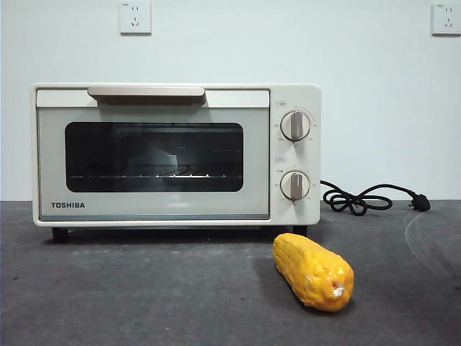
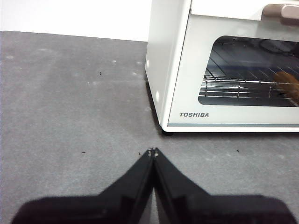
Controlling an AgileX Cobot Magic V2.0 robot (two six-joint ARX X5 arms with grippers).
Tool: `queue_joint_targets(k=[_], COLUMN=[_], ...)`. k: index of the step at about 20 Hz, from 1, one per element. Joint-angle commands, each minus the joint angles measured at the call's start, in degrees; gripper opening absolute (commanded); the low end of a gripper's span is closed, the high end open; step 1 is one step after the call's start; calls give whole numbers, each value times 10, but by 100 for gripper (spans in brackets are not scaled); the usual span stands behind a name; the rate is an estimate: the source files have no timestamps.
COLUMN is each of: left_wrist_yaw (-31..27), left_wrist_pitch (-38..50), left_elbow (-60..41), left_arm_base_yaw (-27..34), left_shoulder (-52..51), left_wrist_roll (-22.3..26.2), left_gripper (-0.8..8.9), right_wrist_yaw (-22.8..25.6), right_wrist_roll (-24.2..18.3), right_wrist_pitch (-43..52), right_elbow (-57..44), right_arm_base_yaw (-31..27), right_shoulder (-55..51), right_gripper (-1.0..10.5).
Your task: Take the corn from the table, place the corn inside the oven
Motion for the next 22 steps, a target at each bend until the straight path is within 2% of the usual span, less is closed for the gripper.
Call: queue_joint_targets(k=[1,4,6,7,9,11,15,18,22], left_wrist_yaw=[0,0,1,1,8,36,94,163,236], left_wrist_pitch=[4,5,5,7,16,14,8,8,3], left_elbow=[-4,-4,-4,-4,-4,-4,-4,-4,0], left_arm_base_yaw=[2,2,2,2,2,2,2,2,2], left_shoulder=[0,0,0,0,0,0,6,17,35], left_wrist_roll=[7,7,7,6,-13,-69,-168,-183,-192], left_gripper=[-4,-4,-4,-4,-4,-4,-4,-5,-6], right_wrist_yaw=[3,2,-1,-10,-29,-33,-9,-19,-78], right_wrist_roll=[1,10,41,76,174,240,251,252,251], right_wrist_pitch=[3,4,7,7,4,4,7,7,33], right_elbow=[-5,-5,-5,-5,-5,-5,-4,0,4], right_arm_base_yaw=[0,0,0,0,0,0,0,0,0], right_shoulder=[0,0,0,0,0,0,0,0,0], right_gripper=[1,1,1,1,1,1,1,1,-1])
